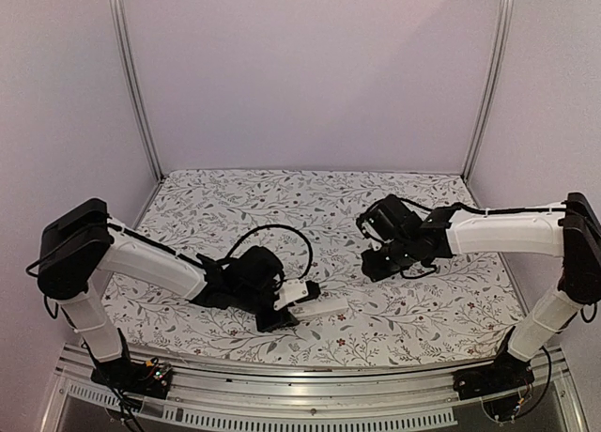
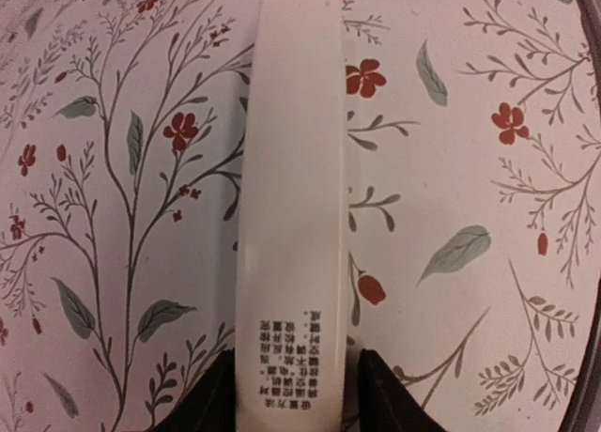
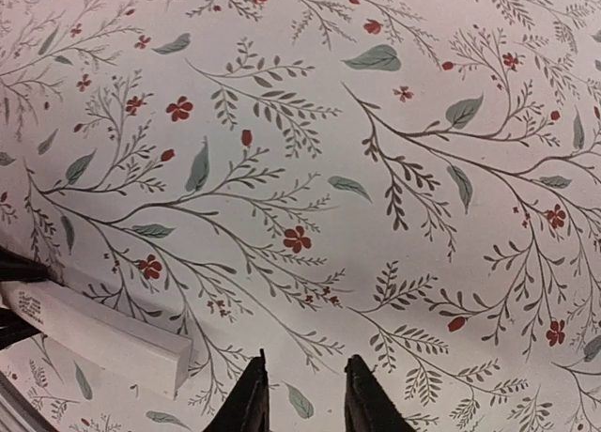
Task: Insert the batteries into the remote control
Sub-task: Adjust the battery cover on the remote control without the battery cover.
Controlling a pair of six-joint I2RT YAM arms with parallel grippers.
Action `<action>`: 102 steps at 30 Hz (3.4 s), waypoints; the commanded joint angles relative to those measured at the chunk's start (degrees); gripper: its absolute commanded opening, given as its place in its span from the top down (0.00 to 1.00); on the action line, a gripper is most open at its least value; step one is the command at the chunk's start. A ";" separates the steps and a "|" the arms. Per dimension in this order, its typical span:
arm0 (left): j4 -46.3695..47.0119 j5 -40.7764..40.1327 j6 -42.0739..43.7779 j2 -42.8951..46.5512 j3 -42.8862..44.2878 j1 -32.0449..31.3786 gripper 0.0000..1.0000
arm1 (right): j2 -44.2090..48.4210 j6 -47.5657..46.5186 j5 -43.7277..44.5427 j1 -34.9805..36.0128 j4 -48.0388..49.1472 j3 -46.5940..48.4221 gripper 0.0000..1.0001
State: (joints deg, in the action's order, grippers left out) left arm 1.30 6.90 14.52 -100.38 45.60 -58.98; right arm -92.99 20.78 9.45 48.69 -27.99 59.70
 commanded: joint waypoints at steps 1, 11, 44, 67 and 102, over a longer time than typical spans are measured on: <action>-3.52 -0.51 2.94 1.49 -1.08 -1.51 0.49 | 5.71 -10.52 -6.05 -0.26 6.07 -2.53 0.65; 0.43 0.53 -7.48 17.80 -6.26 -0.99 0.22 | 12.91 -32.52 -32.95 -0.26 16.64 -8.25 0.35; 4.15 -19.95 -36.96 34.17 -15.56 6.24 0.16 | -16.48 -67.19 -25.68 4.31 11.66 0.24 0.35; 8.03 -16.07 -47.56 23.85 -15.07 6.29 0.18 | -15.59 -51.36 -17.25 5.04 16.32 -2.11 0.69; 10.91 -3.81 -47.66 7.58 -7.62 10.29 0.41 | 4.65 -27.62 -4.11 5.54 42.68 -9.34 0.01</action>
State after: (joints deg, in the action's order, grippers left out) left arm 11.99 2.52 -32.86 -91.55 37.67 -49.43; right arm -92.86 -17.34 -7.86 54.48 3.14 54.35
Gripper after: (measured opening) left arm 0.608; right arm 0.982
